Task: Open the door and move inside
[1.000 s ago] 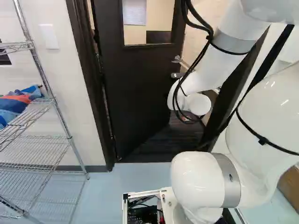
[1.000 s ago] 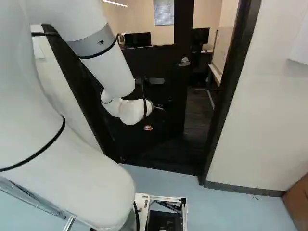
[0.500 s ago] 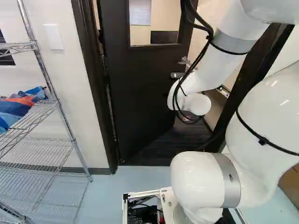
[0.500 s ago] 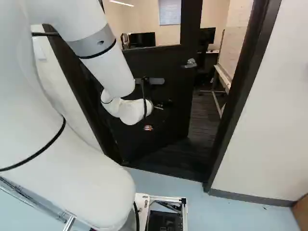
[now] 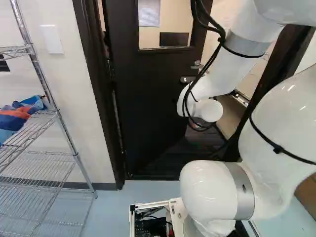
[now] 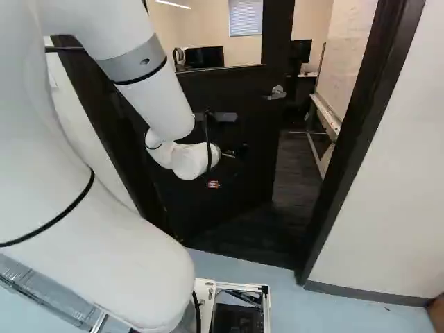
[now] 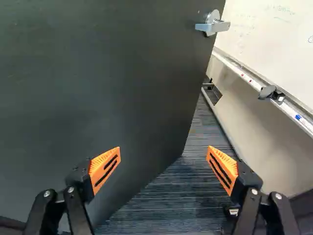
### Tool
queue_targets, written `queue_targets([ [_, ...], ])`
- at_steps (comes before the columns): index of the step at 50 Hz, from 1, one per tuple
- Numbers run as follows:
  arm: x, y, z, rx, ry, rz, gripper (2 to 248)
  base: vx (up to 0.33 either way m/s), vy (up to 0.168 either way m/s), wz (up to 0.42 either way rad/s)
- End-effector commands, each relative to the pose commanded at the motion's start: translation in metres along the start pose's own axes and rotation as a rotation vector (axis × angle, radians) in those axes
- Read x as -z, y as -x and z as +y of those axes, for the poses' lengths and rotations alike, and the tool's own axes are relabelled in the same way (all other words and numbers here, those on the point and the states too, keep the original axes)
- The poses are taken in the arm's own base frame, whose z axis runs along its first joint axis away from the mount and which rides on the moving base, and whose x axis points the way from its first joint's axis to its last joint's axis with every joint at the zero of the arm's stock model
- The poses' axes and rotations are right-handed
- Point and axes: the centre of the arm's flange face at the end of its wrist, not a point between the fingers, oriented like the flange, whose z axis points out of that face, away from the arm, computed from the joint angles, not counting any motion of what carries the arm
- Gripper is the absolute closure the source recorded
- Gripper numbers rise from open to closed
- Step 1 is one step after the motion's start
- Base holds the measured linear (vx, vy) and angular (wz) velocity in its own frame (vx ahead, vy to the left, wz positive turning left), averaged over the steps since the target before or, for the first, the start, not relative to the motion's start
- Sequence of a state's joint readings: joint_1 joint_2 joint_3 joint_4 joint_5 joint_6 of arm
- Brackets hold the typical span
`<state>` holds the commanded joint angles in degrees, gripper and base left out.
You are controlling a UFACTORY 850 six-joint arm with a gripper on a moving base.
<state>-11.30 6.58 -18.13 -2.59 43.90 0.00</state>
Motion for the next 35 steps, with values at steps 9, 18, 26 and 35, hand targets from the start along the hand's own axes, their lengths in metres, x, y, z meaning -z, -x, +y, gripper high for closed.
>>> queue_targets([
  [9, 0.0, 0.0, 0.0, 0.0, 0.0, 0.0, 3, 0.099, 0.004, -0.01],
  [18, 0.0, 0.0, 0.0, 0.0, 0.0, 0.0, 3, 0.116, 0.018, -0.003],
  [26, 0.0, 0.0, 0.0, 0.0, 0.0, 0.0, 3, 0.105, 0.031, -0.012],
  [35, 0.0, 0.0, 0.0, 0.0, 0.0, 0.0, 3, 0.104, 0.032, -0.012],
])
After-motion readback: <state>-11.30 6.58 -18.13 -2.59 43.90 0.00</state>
